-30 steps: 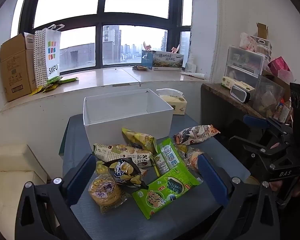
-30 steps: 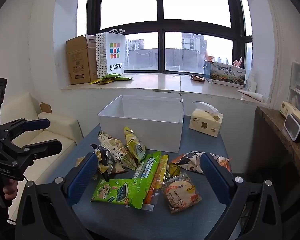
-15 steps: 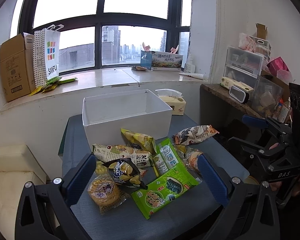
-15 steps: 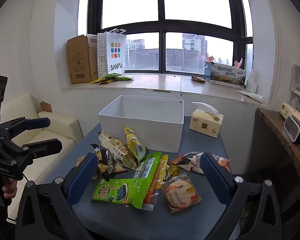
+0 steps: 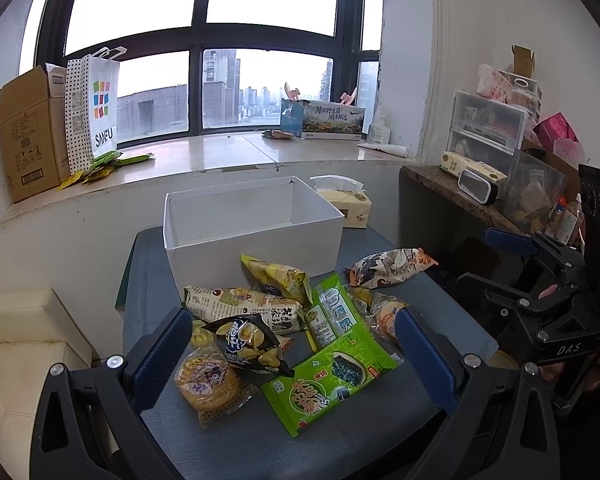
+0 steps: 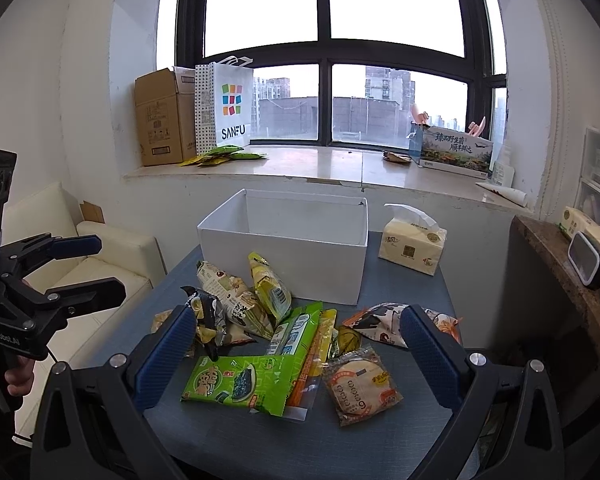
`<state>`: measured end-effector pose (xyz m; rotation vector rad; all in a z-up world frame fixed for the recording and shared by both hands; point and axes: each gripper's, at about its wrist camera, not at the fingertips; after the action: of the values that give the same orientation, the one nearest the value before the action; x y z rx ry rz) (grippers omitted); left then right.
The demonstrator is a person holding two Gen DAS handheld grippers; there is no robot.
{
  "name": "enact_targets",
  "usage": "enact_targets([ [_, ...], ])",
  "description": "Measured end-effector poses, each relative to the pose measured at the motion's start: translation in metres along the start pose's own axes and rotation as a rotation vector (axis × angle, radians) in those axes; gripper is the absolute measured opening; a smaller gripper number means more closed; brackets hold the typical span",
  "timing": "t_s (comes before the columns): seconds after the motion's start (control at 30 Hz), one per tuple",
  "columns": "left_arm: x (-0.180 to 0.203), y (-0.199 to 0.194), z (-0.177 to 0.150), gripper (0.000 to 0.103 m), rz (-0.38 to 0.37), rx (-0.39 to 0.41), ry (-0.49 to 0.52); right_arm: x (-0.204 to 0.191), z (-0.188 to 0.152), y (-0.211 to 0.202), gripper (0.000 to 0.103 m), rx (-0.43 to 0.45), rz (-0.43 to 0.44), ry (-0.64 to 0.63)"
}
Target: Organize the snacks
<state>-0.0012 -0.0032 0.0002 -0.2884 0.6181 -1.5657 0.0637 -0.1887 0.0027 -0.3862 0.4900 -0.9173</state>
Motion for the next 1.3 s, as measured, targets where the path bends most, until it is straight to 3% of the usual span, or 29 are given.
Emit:
enact_targets([
  [0.17, 0.0, 0.001, 0.001, 0.103, -0.011, -0.033, 0.003, 0.0, 0.0, 0.0, 0.103, -0.003, 0.001, -0.003],
  [0.47, 0.0, -0.001, 0.001, 0.103, 0.011, -0.006, 0.005, 0.0, 0.0, 0.002, 0.103, -0.018, 0.014, -0.002],
  [0.63, -0.008, -0.005, 0.0, 0.103, -0.019, 0.011, -0.03, 0.018, 0.002, 0.024, 0.103, -0.109, 0.042, -0.014],
  [0.8, -0.009, -0.002, -0.005, 0.103, -0.011, 0.022, -0.014, 0.062, 0.016, 0.069, 0.103, -0.186, -0.041, -0.096],
  [0.9, -0.007, 0.003, -0.009, 0.103, -0.026, 0.025, 0.0, 0.088, 0.022, 0.115, 0.103, -0.291, -0.103, -0.168],
  [1.0, -0.002, 0.002, -0.011, 0.103, -0.03, 0.058, 0.037, 0.105, 0.022, 0.151, 0.103, -0.355, -0.109, -0.241],
  [1.1, -0.003, 0.003, -0.012, 0.103, -0.053, 0.068, 0.033, 0.119, 0.017, 0.194, 0.103, -0.478, -0.093, -0.315],
  [1.23, -0.01, 0.009, -0.017, 0.103, -0.071, 0.031, -0.001, 0.12, -0.001, 0.229, 0.103, -0.586, -0.135, -0.445],
  [1.3, -0.011, 0.01, -0.02, 0.103, -0.069, 0.031, -0.013, 0.121, -0.013, 0.24, 0.096, -0.644, -0.164, -0.468],
])
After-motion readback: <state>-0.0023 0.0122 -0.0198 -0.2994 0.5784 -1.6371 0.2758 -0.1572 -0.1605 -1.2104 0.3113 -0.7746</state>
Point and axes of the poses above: each gripper's, at about its wrist camera, not at the fingertips, and y roughly the way its jaws point, x to its right, z to its top, and after that the axes turned 14 degrees about y, right-handed
